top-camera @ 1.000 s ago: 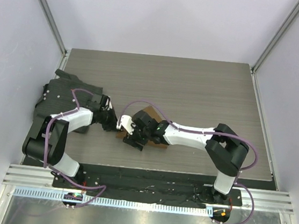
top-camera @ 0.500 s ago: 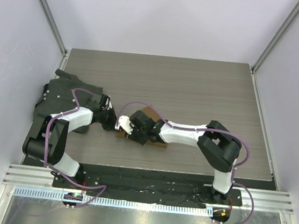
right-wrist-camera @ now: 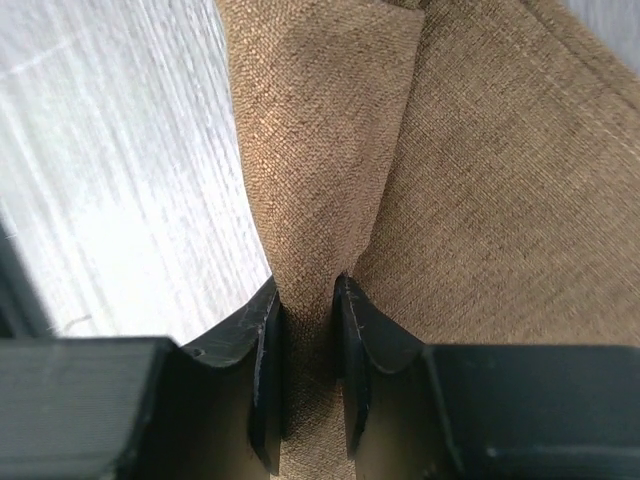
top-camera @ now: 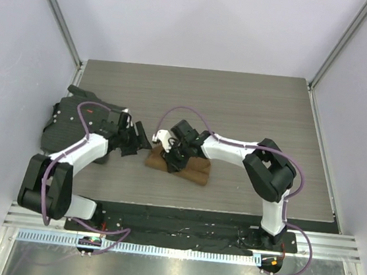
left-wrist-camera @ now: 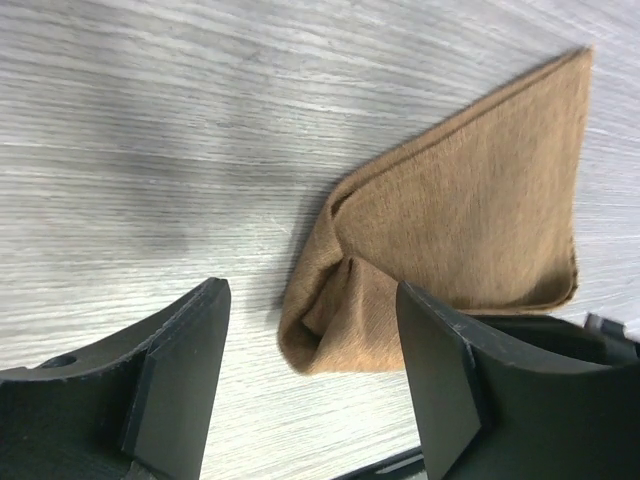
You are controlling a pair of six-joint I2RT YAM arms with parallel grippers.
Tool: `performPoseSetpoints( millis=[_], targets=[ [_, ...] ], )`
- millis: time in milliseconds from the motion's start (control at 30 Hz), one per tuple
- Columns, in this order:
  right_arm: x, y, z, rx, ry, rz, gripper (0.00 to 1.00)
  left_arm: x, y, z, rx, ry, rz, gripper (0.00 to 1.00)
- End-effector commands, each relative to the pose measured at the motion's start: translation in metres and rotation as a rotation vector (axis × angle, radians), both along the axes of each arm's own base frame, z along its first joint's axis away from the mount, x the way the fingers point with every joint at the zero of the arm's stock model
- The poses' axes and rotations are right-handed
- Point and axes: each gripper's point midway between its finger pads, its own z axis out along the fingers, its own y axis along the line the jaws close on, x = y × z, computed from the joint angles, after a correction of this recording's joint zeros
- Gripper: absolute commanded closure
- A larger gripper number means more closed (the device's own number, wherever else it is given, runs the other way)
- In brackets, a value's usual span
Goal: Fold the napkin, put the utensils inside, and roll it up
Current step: Roll the napkin with the utensil
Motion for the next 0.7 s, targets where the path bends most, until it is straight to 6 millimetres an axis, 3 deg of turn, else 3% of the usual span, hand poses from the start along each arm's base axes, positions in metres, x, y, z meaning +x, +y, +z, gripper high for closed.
performPoseSetpoints(
  millis=[0,333,667],
  targets=[
    [-0.019,-0.001,0.008,0.068,0.252,-0.022,0.72,0.005,0.006,0.016,0.014,-0.100,0.006,0.28],
    [-0.022,0.003,0.018,0.166,0.565,-0.037,0.72,-0.001,-0.012,0.026,-0.097,-0.224,-0.065,0.28],
    [-0.013,-0.004,0.001,0.209,0.733,-0.075,0.72,0.007,-0.027,0.017,-0.165,-0.223,-0.108,0.34]
  ],
)
